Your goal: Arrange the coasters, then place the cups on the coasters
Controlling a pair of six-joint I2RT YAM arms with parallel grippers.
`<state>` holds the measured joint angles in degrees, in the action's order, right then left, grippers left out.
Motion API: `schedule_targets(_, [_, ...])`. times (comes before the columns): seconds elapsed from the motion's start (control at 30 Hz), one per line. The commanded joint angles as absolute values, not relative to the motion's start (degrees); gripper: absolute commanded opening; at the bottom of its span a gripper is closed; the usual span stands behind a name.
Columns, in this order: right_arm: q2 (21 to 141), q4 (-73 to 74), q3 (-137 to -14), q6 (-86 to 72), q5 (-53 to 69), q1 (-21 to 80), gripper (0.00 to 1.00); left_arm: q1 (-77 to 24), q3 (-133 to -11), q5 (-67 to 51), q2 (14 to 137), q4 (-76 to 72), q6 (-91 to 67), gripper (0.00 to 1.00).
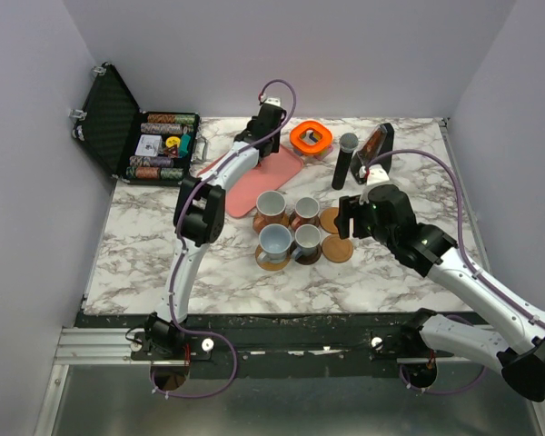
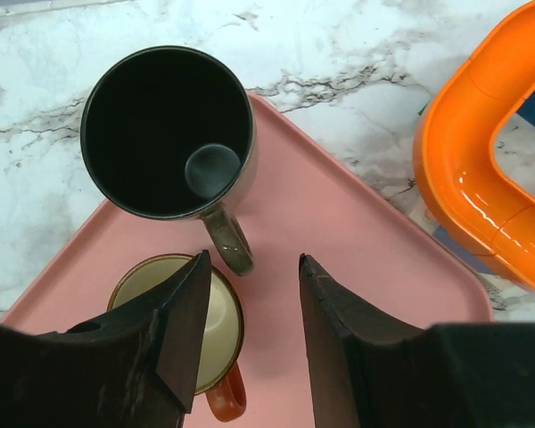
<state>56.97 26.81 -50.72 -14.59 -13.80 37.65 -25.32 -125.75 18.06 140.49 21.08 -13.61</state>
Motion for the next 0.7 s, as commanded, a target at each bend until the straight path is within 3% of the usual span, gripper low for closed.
schedule_targets(0.0, [57.0,25.5,-50.2,-15.3,-12.7,37.4,0.77,-24.5,-128.5,21.0,142.4,20.8,-14.3,0.51])
schedule_targets(0.67, [60.6,25.0,-50.9,-15.5,-10.4,37.4,0.77,-22.9,-128.8,21.1,143.6,19.2,-12.4,0.35])
